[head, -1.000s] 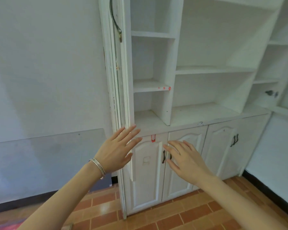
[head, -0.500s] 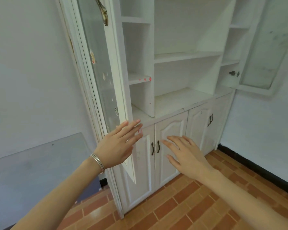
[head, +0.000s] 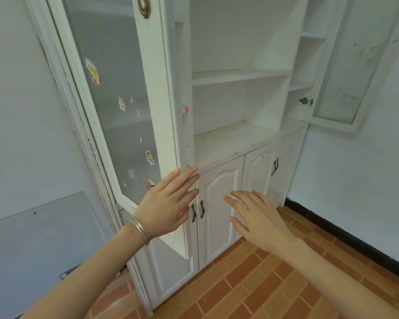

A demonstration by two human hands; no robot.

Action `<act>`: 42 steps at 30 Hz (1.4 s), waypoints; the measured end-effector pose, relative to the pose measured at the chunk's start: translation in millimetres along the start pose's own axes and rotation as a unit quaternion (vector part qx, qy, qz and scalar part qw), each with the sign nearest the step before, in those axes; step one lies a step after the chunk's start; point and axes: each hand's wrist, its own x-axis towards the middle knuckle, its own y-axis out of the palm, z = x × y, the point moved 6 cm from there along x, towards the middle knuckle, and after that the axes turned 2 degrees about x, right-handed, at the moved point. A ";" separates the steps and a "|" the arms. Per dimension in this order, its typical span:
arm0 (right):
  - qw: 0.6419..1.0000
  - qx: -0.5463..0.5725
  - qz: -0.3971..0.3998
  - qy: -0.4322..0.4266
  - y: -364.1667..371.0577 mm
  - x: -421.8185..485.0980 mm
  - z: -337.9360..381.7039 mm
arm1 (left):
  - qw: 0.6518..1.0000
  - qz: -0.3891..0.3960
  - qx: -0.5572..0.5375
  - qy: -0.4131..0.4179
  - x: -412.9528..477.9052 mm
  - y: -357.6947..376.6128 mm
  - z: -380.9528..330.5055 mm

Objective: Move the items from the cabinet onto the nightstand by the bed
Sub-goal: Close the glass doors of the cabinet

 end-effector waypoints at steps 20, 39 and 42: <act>0.998 0.017 -0.017 -0.059 50.4 100.5 -192.3 | 0.996 -0.003 0.077 -0.042 170.7 161.2 34.2; 0.996 0.021 -0.014 -0.090 139.3 249.5 -267.1 | 0.993 -0.034 0.095 0.058 224.0 277.6 121.8; 0.994 0.029 -0.010 -0.105 154.3 271.0 -266.9 | 0.994 -0.024 0.095 0.042 226.5 286.9 129.0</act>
